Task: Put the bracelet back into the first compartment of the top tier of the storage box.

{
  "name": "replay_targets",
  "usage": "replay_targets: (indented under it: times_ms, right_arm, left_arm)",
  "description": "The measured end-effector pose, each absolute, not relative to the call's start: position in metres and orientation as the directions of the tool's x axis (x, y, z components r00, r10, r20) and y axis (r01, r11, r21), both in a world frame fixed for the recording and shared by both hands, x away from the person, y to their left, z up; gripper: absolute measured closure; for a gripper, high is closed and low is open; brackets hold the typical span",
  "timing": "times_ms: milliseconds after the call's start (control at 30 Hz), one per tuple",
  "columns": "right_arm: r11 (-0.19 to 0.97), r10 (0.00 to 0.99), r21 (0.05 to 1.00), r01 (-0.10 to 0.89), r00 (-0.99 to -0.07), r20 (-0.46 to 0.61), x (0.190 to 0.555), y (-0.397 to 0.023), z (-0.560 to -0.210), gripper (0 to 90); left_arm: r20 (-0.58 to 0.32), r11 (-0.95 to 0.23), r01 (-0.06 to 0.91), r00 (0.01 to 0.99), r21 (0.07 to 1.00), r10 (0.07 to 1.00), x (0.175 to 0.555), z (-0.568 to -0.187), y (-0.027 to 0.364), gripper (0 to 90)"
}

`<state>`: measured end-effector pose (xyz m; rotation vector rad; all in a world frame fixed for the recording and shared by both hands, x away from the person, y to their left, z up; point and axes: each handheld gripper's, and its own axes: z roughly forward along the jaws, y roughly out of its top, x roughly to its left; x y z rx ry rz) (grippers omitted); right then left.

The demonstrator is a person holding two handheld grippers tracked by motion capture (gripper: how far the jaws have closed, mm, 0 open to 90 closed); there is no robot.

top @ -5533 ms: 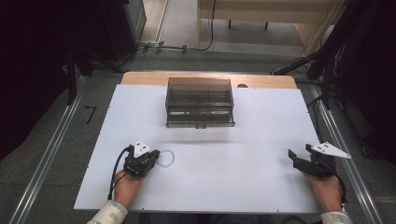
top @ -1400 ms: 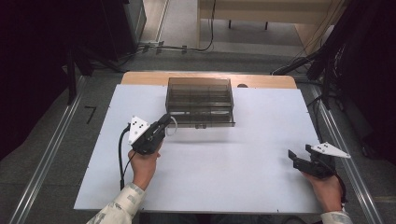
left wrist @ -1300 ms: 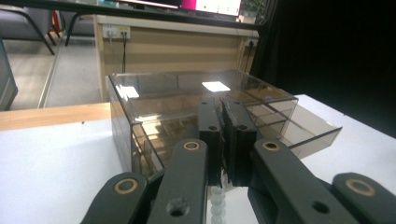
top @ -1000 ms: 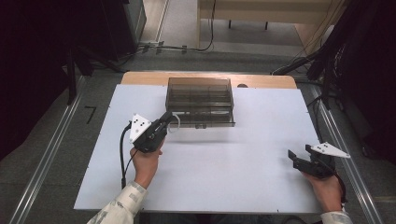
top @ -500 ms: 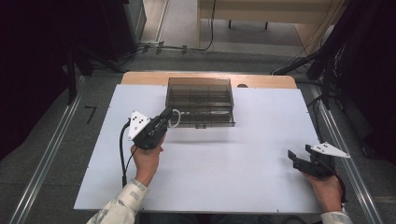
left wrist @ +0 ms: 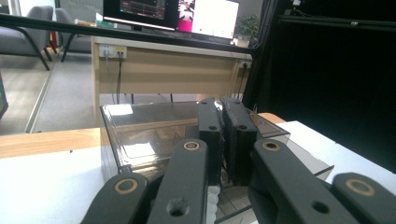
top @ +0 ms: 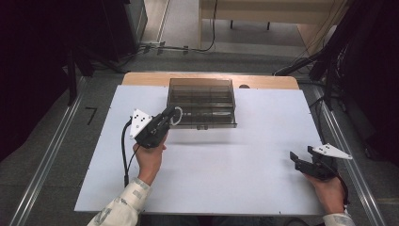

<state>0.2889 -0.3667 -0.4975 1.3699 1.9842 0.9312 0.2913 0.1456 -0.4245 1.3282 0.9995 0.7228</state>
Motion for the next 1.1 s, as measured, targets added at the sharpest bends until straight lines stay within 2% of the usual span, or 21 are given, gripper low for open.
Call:
replay_targets:
  times_ms: [533, 1100]
  right_arm:
    - [0.243, 0.942, 0.790, 0.563, -0.330, -0.054, 0.289, -0.367, -0.498, 23.9]
    - [0.246, 0.941, 0.786, 0.567, -0.333, -0.055, 0.289, -0.366, -0.498, 23.9]
  left_arm:
    - [-0.179, 0.133, 0.134, 0.428, 0.982, 0.886, 0.306, -0.431, 0.139, 87.4]
    - [-0.169, 0.090, 0.196, 0.433, 0.977, 0.886, 0.320, -0.447, 0.128, 87.3]
